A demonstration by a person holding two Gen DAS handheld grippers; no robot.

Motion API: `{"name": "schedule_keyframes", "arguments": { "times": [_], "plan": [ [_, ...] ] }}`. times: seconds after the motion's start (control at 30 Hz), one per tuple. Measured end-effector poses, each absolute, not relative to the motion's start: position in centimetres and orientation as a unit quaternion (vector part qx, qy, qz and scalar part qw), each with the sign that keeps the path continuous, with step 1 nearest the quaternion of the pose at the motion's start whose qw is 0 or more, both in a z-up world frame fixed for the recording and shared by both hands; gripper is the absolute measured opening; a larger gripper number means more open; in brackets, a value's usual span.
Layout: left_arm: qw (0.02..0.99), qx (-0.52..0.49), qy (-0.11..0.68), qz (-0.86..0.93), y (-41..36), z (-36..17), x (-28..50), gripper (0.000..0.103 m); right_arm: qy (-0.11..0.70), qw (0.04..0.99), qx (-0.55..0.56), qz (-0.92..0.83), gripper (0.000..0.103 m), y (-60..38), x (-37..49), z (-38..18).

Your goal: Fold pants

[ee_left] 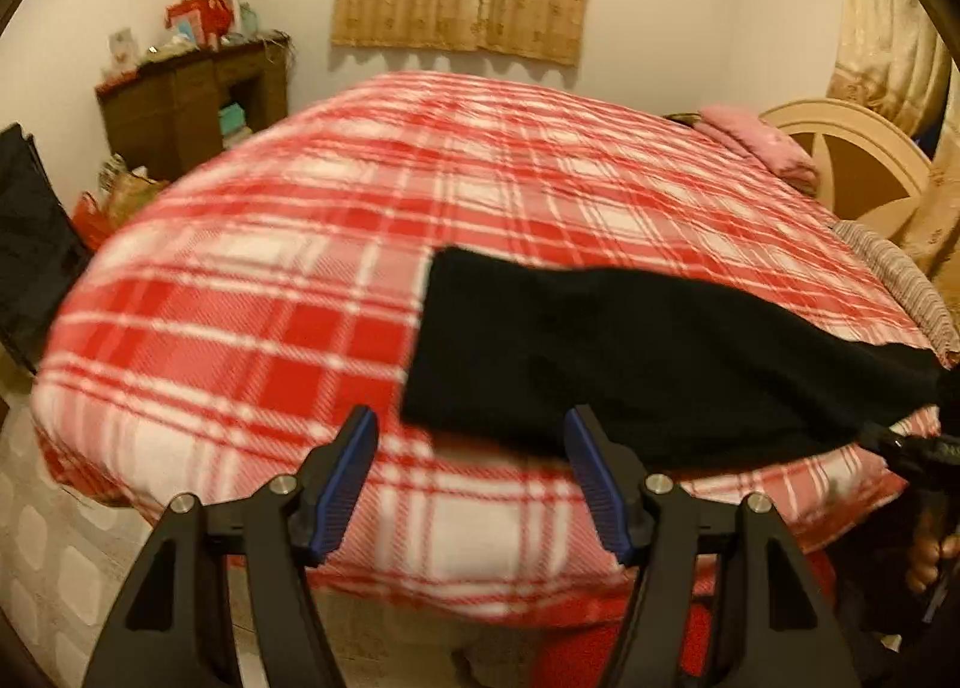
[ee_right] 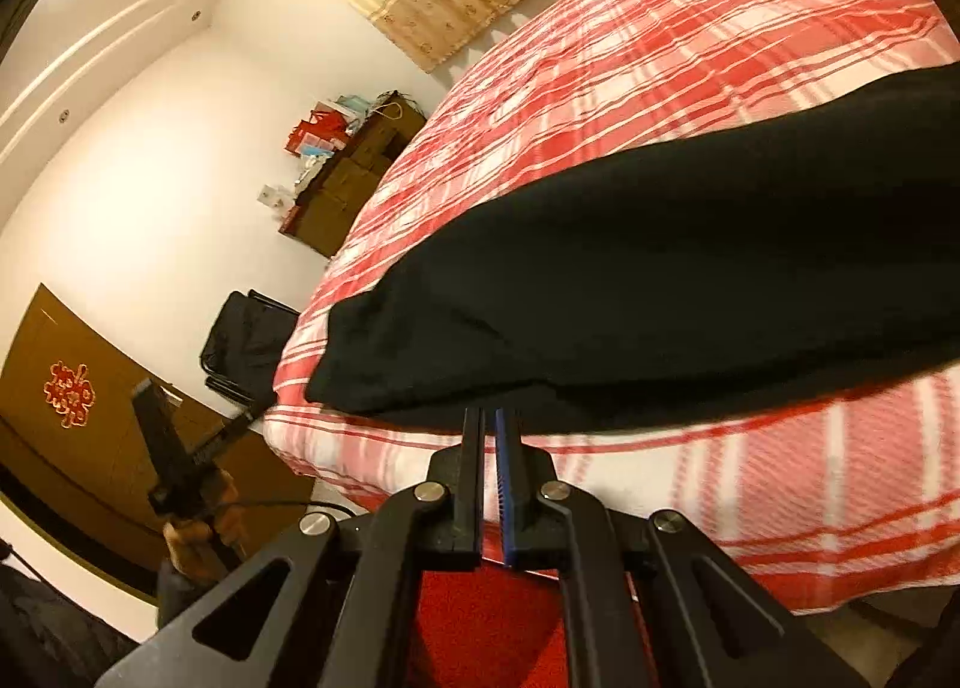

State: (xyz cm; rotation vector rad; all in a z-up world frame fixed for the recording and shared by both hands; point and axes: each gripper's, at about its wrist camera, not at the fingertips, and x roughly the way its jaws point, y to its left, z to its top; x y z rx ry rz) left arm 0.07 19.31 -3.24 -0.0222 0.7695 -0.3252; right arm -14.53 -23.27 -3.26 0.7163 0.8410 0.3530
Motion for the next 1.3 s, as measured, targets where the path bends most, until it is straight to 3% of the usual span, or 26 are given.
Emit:
{"name": "schedule_keyframes", "arguments": {
  "times": [0.2, 0.27, 0.3, 0.53, 0.8, 0.87, 1.13, 1.3],
  "plan": [
    [0.889, -0.102, 0.407, -0.184, 18.7, -4.8, 1.4, 0.065, 0.412, 0.834, 0.322, 0.176, 0.004, -21.3, -14.2, -3.4],
    [0.886, -0.103, 0.41, -0.192, 18.1, -5.0, 1.3, 0.05, 0.41, 0.834, 0.324, 0.175, 0.004, -21.3, -14.2, -3.3],
    [0.884, -0.1, 0.413, -0.195, 17.7, -5.1, 1.3, 0.048, 0.41, 0.834, 0.327, 0.174, 0.004, -21.4, -14.2, -3.4],
    [0.85, -0.168, 0.457, -0.2, 17.6, -7.0, 2.6, 0.047, 0.411, 0.834, 0.326, 0.172, 0.004, -21.4, -13.9, -3.2],
    [0.854, -0.211, 0.444, -0.171, 18.6, -7.0, 3.3, 0.047, 0.419, 0.832, 0.322, 0.17, 0.004, -21.1, -13.9, -3.4],
    [0.859, -0.208, 0.439, -0.163, 18.7, -7.0, 3.2, 0.035, 0.421, 0.832, 0.32, 0.17, 0.004, -21.0, -13.8, -3.3],
    [0.868, -0.198, 0.424, -0.165, 19.0, -6.5, 3.2, 0.013, 0.429, 0.825, 0.328, 0.166, 0.004, -20.9, -13.6, -3.8],
    [0.889, -0.158, 0.395, -0.17, 18.7, -4.5, 3.6, 0.011, 0.43, 0.824, 0.331, 0.164, 0.004, -21.0, -13.6, -4.0]
  ]
}}
